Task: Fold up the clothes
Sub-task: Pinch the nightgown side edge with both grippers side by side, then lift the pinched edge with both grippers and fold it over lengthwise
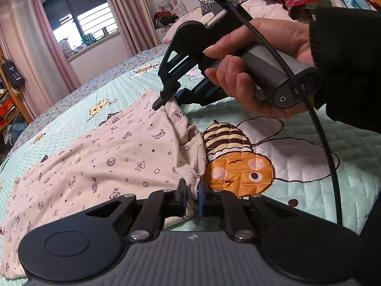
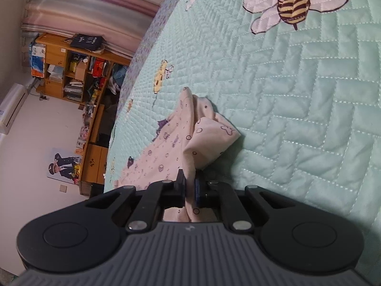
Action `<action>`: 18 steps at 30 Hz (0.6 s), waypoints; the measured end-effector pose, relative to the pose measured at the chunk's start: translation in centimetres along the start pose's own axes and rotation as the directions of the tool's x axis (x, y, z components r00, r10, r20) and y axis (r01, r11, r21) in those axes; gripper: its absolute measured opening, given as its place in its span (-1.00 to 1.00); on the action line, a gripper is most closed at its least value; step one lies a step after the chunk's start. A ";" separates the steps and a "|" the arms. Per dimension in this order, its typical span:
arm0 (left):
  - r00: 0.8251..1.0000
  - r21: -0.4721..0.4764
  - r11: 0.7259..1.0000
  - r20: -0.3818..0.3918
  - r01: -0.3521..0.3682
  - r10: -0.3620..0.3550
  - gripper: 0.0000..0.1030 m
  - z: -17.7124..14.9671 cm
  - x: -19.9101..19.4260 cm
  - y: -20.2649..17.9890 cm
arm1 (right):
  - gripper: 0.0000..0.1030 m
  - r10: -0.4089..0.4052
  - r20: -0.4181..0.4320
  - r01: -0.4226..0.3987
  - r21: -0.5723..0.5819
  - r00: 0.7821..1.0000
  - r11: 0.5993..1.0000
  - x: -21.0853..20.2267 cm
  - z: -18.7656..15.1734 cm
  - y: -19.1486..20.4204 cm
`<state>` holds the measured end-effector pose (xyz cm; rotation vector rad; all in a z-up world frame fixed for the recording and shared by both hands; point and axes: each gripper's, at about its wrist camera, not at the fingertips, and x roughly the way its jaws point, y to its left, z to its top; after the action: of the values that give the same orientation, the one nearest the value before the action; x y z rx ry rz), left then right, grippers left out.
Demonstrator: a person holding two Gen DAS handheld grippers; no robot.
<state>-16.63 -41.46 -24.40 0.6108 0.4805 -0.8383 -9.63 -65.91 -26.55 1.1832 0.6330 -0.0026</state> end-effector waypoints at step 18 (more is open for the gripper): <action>0.998 -0.026 0.998 -0.048 0.049 -0.050 -0.78 0.5 0.7 0.8 | -0.80 -0.048 0.029 0.047 0.038 0.998 0.998 2.3 1.6 0.1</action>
<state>-15.46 -41.76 -24.22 0.5997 0.5508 -0.8652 -6.98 -66.53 -27.11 1.2018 0.6371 -0.0717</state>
